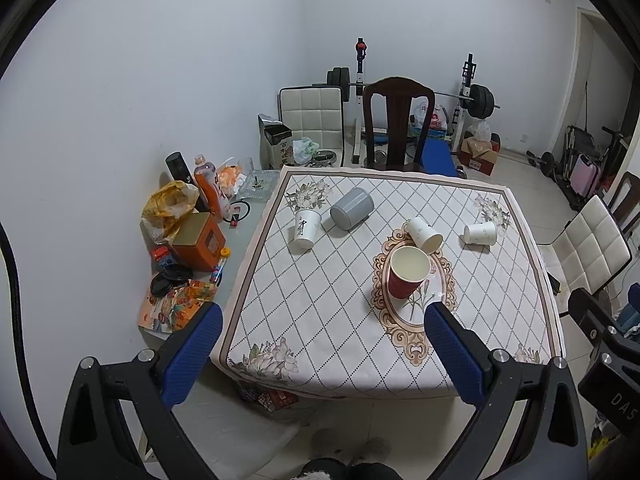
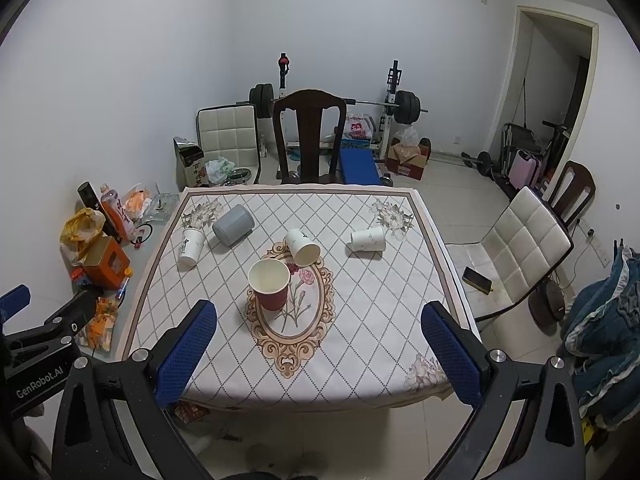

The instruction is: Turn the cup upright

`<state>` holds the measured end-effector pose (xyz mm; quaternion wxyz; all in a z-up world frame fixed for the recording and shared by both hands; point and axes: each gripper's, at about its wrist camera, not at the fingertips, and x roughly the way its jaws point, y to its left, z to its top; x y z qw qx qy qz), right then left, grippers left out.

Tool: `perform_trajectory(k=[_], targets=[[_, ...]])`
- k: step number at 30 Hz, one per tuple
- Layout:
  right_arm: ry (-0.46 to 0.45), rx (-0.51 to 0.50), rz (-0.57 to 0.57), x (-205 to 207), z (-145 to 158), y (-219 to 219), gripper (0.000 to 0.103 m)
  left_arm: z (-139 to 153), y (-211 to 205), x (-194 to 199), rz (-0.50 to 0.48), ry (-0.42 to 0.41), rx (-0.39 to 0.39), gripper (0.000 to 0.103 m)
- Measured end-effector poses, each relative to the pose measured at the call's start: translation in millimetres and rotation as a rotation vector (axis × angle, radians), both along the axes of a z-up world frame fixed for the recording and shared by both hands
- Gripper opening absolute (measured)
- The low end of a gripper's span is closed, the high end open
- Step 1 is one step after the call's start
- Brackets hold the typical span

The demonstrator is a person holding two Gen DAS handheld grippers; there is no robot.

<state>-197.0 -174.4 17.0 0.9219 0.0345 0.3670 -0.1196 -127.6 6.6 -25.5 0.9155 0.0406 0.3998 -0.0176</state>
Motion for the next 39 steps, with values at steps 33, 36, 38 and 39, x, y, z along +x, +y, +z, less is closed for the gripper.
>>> perform_trajectory(k=[33, 36, 38, 39], targets=[[0.005, 0.006, -0.001, 1, -6, 5, 0.103, 0, 1, 3, -0.012, -0.002, 0.003, 0.103], [0.003, 0.004, -0.001, 0, -6, 7, 0.103, 0, 1, 2, -0.016, -0.003, 0.003, 0.103], [0.005, 0.006, 0.001, 1, -6, 6, 0.103, 0, 1, 1, -0.019, -0.003, 0.003, 0.103], [0.004, 0.006, 0.0, 0, -6, 7, 0.103, 0, 1, 1, -0.019, -0.004, 0.003, 0.103]])
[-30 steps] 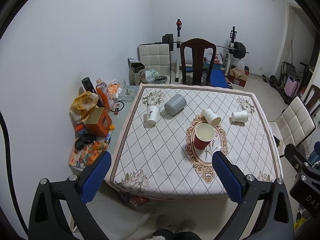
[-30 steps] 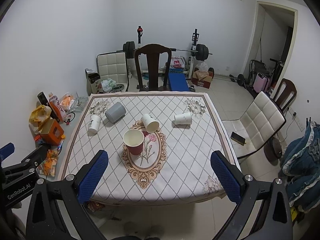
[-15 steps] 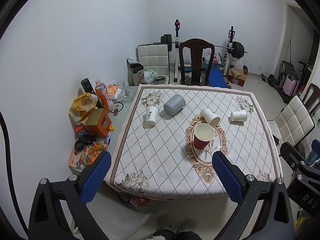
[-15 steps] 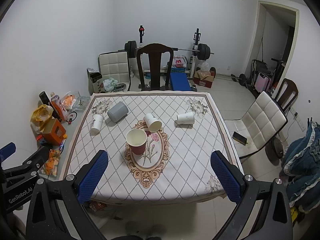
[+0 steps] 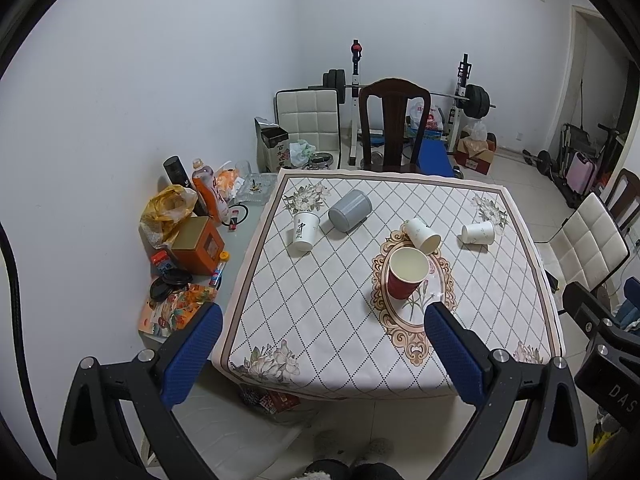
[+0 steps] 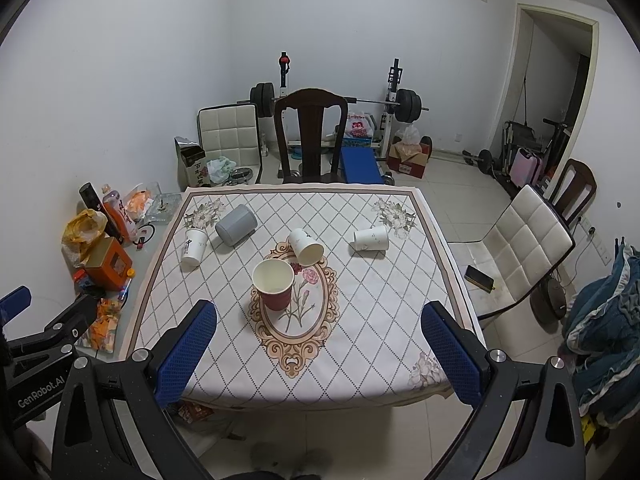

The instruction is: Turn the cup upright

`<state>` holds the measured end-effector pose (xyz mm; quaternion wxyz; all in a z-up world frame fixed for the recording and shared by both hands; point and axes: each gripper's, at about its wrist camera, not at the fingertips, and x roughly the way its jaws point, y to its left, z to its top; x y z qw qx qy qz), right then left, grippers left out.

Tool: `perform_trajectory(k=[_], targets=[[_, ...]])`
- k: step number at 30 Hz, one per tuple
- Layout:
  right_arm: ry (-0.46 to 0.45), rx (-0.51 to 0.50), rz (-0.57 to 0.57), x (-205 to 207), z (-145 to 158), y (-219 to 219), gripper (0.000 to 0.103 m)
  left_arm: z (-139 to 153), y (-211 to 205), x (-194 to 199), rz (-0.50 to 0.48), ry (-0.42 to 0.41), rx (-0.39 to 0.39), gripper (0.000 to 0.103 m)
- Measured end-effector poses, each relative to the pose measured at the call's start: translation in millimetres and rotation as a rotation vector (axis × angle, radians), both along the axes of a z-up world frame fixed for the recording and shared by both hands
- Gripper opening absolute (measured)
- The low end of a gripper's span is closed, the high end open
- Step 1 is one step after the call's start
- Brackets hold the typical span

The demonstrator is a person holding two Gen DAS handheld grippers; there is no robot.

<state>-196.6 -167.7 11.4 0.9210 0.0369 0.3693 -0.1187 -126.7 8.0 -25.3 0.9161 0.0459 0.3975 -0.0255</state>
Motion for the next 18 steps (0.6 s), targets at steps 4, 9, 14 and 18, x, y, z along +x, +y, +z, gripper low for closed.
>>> perform_trajectory(k=[4, 9, 14, 18], targets=[[-0.001, -0.005, -0.001, 1.0, 0.8, 0.4, 0.103, -0.1, -0.2, 0.2, 0.002, 0.001, -0.001, 0.103], [-0.002, -0.006, 0.001, 2.1, 1.9, 2.5, 0.103, 0.4, 0.0, -0.5, 0.0, 0.0, 0.0, 0.103], [-0.006, -0.006, 0.003, 2.5, 3.6, 4.9, 0.103, 1.8, 0.8, -1.6, -0.001, -0.003, 0.0, 0.103], [-0.004, -0.007, 0.001, 2.1, 3.2, 3.2, 0.103, 2.3, 0.6, -1.6, -0.002, -0.003, -0.001, 0.103]])
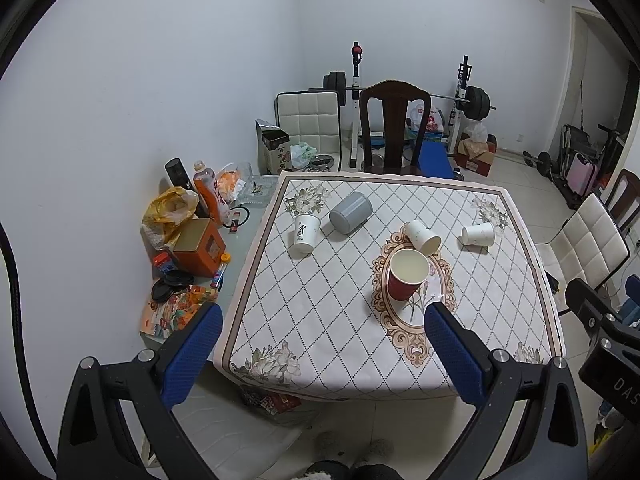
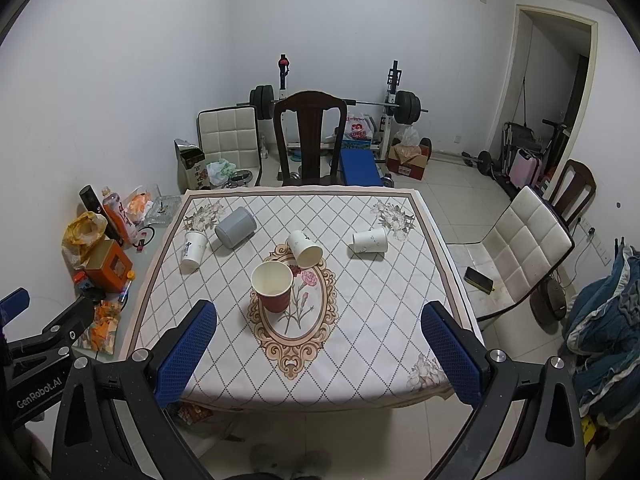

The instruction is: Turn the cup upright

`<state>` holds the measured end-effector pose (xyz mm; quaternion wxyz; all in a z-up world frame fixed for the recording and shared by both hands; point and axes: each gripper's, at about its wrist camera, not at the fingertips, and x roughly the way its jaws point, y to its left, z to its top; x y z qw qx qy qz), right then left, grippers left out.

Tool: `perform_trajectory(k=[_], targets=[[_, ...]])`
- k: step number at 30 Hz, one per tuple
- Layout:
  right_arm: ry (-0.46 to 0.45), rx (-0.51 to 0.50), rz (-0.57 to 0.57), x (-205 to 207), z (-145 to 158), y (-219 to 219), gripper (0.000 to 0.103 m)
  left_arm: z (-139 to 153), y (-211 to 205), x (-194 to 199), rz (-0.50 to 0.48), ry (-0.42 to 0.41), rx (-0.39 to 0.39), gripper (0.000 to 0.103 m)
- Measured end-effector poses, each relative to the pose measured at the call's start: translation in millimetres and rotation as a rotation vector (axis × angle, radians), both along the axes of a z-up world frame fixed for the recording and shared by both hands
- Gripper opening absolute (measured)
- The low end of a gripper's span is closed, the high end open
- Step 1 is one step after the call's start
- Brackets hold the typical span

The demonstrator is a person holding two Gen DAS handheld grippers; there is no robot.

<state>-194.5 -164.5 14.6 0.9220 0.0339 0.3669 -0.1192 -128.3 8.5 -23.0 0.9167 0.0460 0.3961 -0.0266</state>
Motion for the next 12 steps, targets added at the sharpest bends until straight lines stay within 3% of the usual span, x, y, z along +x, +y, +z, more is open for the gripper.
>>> perform_trajectory(k=[12], targets=[[-0.001, 0.002, 0.002, 1.2, 0.4, 1.5, 0.103, 4.9, -2.6, -1.1, -0.013, -0.001, -0.005, 0.103]])
